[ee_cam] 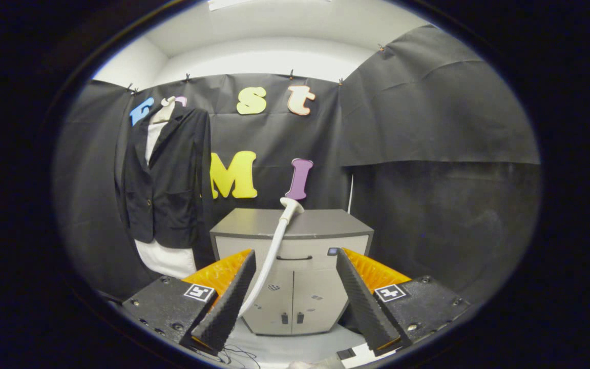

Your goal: Iron the clothes twice with a garment steamer, once on the left side and once on the right side.

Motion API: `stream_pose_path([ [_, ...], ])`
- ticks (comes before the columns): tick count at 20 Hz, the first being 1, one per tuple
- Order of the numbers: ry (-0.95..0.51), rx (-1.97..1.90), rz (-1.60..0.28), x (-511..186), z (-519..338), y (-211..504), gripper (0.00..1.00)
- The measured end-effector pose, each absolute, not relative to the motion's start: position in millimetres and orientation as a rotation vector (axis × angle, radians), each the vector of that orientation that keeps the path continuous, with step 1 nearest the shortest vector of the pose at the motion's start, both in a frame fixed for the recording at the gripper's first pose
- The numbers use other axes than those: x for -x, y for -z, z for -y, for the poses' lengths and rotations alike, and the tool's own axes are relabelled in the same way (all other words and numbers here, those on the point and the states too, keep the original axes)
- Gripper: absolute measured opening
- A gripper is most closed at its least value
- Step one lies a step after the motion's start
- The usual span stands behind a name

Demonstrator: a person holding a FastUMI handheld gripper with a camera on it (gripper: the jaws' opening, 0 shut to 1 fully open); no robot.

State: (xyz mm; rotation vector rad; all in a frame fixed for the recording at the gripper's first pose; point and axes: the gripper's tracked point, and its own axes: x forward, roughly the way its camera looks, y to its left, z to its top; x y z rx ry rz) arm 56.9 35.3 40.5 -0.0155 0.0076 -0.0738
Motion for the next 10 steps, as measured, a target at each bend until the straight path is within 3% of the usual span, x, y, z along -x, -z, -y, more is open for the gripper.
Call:
stream_pose_path([
  [10, 0.008, 0.026, -0.07, -237, -41, -90, 0.99],
])
